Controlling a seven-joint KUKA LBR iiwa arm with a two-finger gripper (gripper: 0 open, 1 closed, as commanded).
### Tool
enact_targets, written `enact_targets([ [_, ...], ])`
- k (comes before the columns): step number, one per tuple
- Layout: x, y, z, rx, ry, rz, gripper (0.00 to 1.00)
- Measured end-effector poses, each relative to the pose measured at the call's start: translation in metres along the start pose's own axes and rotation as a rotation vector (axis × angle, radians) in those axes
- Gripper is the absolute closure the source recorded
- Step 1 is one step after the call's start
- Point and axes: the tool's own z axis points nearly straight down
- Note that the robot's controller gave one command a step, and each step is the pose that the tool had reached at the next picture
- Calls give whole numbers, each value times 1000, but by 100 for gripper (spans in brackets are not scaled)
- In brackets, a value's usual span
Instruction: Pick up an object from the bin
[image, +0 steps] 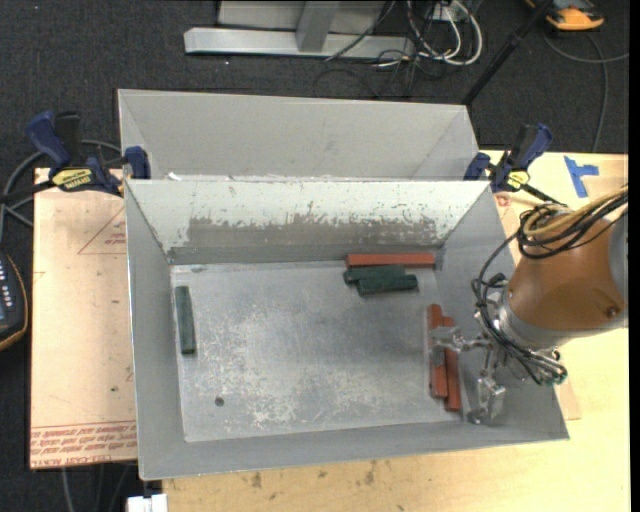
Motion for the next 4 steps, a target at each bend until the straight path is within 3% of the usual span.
enact_targets([
  [1,-14,10,14,-8,-6,-473,0],
  [2,-70,0,13,-6,-13,-976,0],
  [3,-69,-3,11,-1,-11,-973,100],
  [4,-63,8,-143,10,-7,-921,100],
])
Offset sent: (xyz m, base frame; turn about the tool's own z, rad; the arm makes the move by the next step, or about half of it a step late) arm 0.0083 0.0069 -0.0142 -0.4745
